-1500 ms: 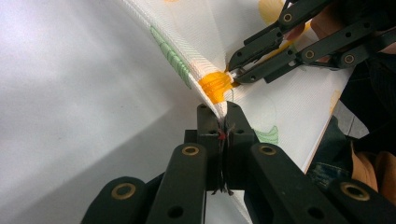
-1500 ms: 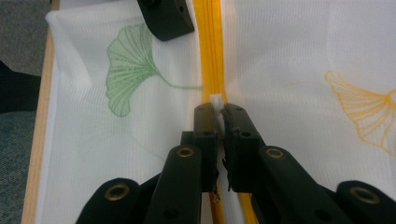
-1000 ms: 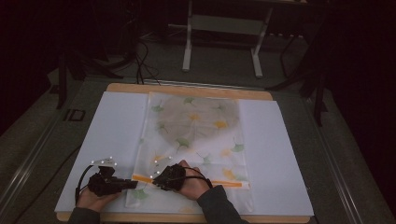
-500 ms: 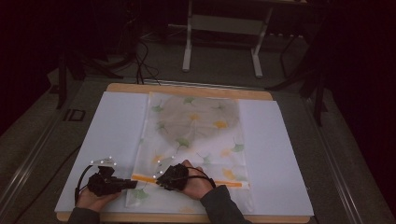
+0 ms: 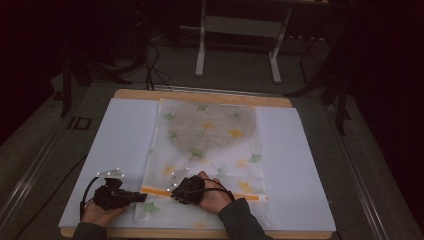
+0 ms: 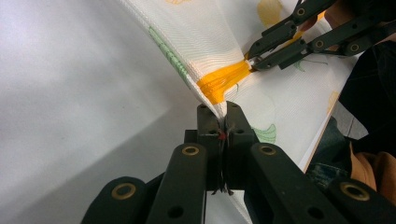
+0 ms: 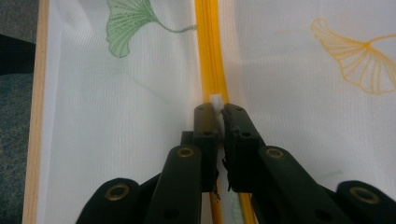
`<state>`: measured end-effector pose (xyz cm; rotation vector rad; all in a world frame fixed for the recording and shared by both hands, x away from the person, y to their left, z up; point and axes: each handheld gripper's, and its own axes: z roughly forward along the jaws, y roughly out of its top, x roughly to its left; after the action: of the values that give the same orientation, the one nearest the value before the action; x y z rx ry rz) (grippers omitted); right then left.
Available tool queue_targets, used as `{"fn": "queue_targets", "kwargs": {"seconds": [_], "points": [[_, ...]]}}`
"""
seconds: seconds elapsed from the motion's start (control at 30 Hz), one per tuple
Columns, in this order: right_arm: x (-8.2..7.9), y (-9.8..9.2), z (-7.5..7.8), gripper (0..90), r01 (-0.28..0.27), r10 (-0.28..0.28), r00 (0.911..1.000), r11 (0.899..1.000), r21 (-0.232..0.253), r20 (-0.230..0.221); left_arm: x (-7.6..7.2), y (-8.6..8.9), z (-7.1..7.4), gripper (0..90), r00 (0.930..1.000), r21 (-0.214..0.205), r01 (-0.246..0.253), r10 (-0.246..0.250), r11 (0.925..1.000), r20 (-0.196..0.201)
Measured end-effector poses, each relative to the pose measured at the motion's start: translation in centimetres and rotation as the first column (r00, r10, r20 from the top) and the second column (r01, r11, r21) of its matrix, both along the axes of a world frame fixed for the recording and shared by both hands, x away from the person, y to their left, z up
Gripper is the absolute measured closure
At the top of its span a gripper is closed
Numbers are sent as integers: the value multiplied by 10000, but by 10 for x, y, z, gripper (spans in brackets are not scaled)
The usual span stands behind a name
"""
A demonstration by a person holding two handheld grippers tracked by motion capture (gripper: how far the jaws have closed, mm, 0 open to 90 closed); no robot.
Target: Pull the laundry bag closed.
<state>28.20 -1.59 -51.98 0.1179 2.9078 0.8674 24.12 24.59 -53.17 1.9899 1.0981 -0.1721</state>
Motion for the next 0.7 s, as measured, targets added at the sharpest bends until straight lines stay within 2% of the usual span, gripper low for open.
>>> {"fn": "queue_targets", "kwargs": {"seconds": [0.27,0.53,0.7], "points": [[-1,-4,1,845,41,-41,10000,9999,-122,-16,0,0,0,883,10000,-4,-14,14,10000,-15],[0,-5,4,845,-34,35,10000,9987,-499,19,0,1,0,883,10000,-8,-28,28,10000,-4],[1,-10,4,845,18,-19,10000,9986,-525,-8,0,1,0,883,10000,0,-28,28,10000,-12]]}}
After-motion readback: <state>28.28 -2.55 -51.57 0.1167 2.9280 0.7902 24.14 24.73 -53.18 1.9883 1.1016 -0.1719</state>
